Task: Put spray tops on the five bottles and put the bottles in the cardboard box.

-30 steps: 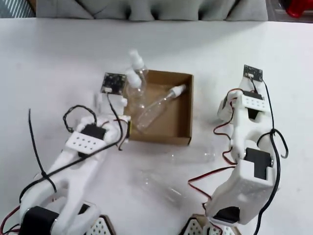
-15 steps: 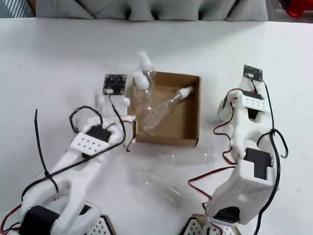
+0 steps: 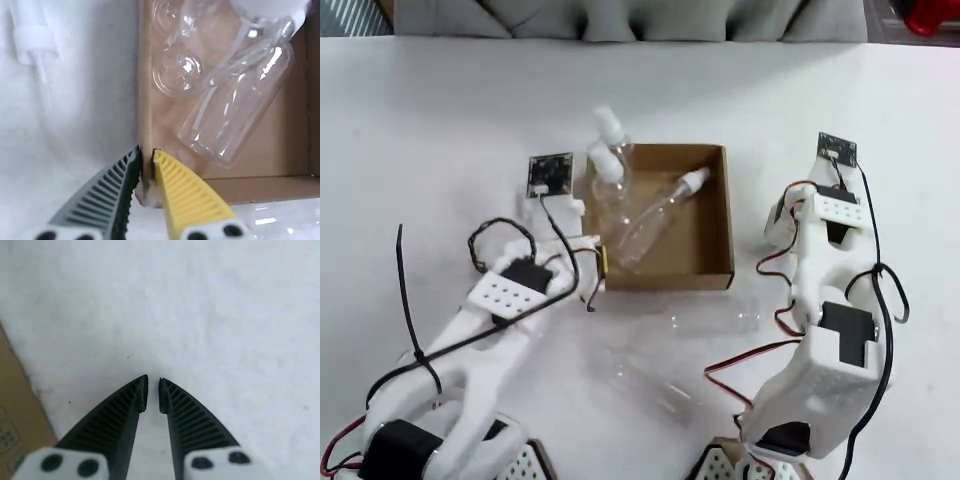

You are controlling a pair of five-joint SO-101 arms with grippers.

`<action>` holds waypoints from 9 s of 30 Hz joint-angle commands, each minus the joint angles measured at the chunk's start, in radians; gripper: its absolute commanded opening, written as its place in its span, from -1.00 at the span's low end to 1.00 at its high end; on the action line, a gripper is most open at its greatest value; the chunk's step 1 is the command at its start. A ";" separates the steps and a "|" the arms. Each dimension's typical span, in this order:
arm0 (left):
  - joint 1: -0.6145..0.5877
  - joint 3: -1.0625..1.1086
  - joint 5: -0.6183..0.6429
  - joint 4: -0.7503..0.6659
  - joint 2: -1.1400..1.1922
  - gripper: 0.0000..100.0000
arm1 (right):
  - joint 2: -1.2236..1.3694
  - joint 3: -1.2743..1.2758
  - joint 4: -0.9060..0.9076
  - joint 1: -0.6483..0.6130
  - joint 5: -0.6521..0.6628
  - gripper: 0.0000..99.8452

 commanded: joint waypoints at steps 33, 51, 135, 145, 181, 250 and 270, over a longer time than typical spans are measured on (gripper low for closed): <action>-0.015 -0.109 -0.080 0.095 -0.012 -0.27 | -0.004 -0.049 0.007 0.008 -0.002 -0.97; -0.062 -0.066 -0.138 0.322 -0.410 -0.27 | -0.004 -0.049 0.005 0.008 -0.002 -0.97; -0.438 0.410 -0.345 -0.003 -0.544 -0.96 | 0.734 -1.338 0.544 -0.400 -0.471 -0.65; -0.443 0.410 -0.345 -0.003 -0.544 -0.96 | 0.737 -1.336 0.545 -0.397 -0.470 -0.87; -0.444 0.410 -0.345 -0.009 -0.544 -0.96 | 0.641 -1.425 0.656 -0.390 -0.364 -0.97; -0.446 0.410 -0.347 -0.040 -0.544 -0.96 | 0.113 -0.924 0.730 -0.513 -0.259 -0.97; -0.446 0.410 -0.347 -0.040 -0.544 -0.96 | -0.435 -0.178 0.239 -0.570 -0.256 -0.97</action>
